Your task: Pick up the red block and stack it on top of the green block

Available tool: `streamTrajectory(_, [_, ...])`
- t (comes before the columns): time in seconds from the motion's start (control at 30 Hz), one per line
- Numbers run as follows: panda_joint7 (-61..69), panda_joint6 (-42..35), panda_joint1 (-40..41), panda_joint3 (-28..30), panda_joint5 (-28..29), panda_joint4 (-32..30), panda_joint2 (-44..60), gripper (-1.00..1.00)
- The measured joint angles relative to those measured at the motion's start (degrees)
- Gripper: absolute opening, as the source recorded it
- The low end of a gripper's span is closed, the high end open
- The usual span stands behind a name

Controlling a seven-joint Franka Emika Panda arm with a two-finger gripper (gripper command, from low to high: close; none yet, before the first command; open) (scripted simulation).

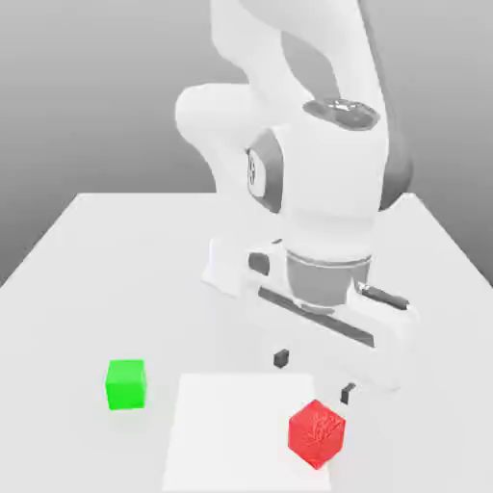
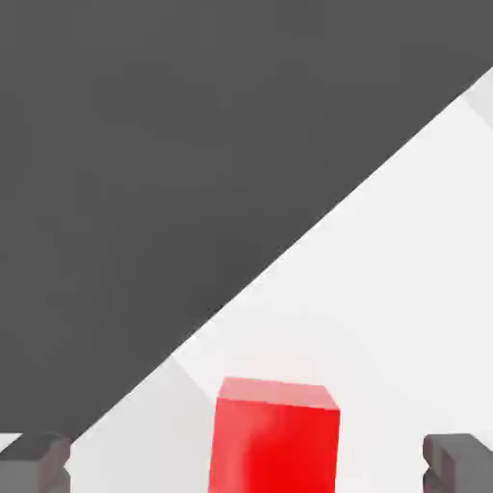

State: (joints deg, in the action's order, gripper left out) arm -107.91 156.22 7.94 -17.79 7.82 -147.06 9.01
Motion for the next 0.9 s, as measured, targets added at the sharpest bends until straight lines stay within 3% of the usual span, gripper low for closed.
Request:
streamTrajectory(0.13, [-4.9,6.3,-3.3,4.3,5.3,1.1,8.3,0.0])
streamTrajectory(0.17, [-5.9,7.8,-4.4,5.6,6.6,1.4,10.1,-1.0])
streamTrajectory(0.4, [-6.0,8.2,-4.6,5.9,6.7,1.4,10.5,-1.0])
streamTrajectory(0.57, [-0.7,1.1,-2.0,1.8,-0.4,-0.2,1.4,-1.0])
streamTrajectory(0.9, [4.3,-2.8,17.9,13.2,-5.7,-10.5,-13.0,-1.0])
